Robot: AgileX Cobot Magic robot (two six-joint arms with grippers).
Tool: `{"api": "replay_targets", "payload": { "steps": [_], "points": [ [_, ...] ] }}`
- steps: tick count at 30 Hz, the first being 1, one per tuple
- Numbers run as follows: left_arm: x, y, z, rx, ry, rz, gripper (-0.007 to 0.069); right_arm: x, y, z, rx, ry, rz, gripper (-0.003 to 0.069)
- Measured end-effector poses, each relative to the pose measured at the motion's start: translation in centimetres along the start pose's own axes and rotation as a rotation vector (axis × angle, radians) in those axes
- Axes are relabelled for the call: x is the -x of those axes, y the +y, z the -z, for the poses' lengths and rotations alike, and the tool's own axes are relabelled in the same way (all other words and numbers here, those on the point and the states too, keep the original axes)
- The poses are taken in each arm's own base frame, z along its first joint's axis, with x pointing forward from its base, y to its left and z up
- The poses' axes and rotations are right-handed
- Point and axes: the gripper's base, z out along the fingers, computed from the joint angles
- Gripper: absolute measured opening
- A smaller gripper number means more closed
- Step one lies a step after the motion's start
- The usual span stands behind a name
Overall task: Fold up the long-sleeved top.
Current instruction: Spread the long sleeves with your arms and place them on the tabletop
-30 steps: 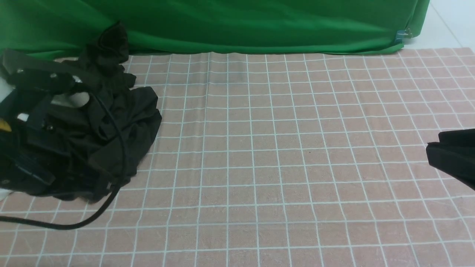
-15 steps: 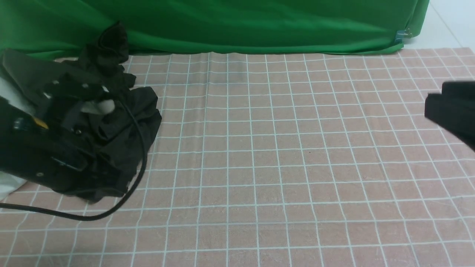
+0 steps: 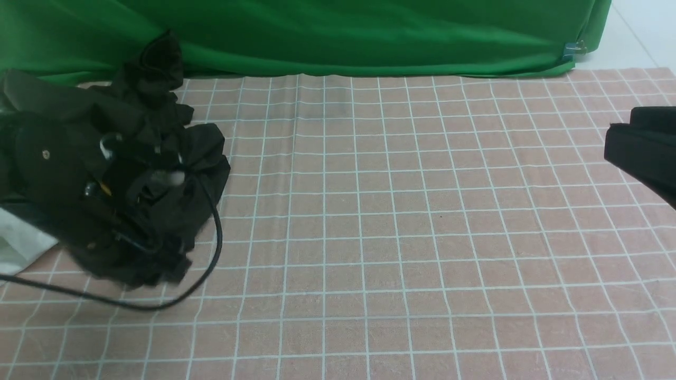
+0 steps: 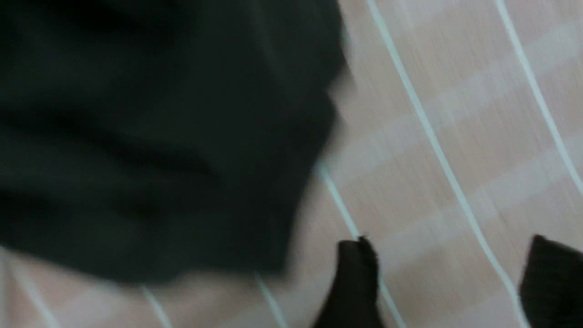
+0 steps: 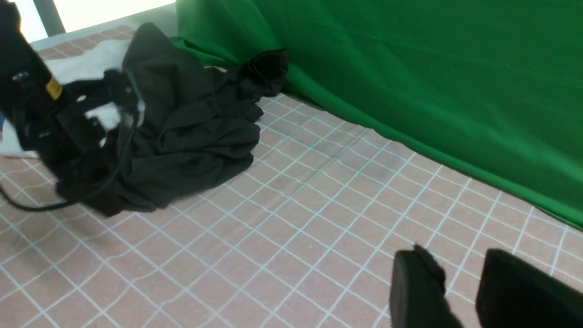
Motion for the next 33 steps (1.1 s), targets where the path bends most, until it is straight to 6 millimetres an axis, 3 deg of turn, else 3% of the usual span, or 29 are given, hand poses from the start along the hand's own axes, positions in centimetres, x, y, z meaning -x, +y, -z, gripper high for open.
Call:
{"api": "replay_targets", "payload": {
  "steps": [5, 12, 16, 22, 23, 24, 28, 31, 33],
  "points": [
    [2.3, 1.4, -0.5, 0.123, -0.194, 0.038, 0.0526, -0.1, 0.0, 0.0, 0.000, 0.008, -0.004, 0.0236],
    [4.2, 2.7, -5.0, 0.142, -0.116, 0.027, 0.0540, -0.3, 0.0, 0.0, 0.000, 0.035, -0.065, 0.0236],
    [4.8, 3.4, -7.2, 0.157, -0.066, 0.027, 0.0508, -0.6, 0.0, 0.0, -0.001, 0.069, -0.116, 0.0236],
    [5.3, 3.8, -8.1, 0.156, -0.017, 0.064, 0.0246, -1.3, 0.1, 0.1, -0.004, 0.145, -0.154, 0.0235],
    [5.3, 3.8, -8.0, 0.159, -0.006, 0.059, 0.0147, -1.4, 0.1, 0.1, -0.005, 0.156, -0.157, 0.0235],
    [5.3, 3.8, -7.9, 0.163, 0.004, 0.052, 0.0099, -1.4, 0.1, 0.1, -0.005, 0.160, -0.157, 0.0235],
    [5.2, 3.8, -6.2, 0.160, 0.060, 0.042, 0.0069, -1.5, 0.1, 0.1, -0.005, 0.160, -0.157, 0.0235],
    [5.6, 3.3, -3.1, 0.111, 0.023, 0.052, 0.0069, -1.3, 0.1, 0.1, -0.005, 0.141, -0.157, 0.0235],
    [7.2, 2.1, 3.0, 0.018, -0.153, 0.049, 0.0069, -1.1, 0.1, -0.1, -0.004, 0.128, -0.158, 0.0235]
  ]
}}
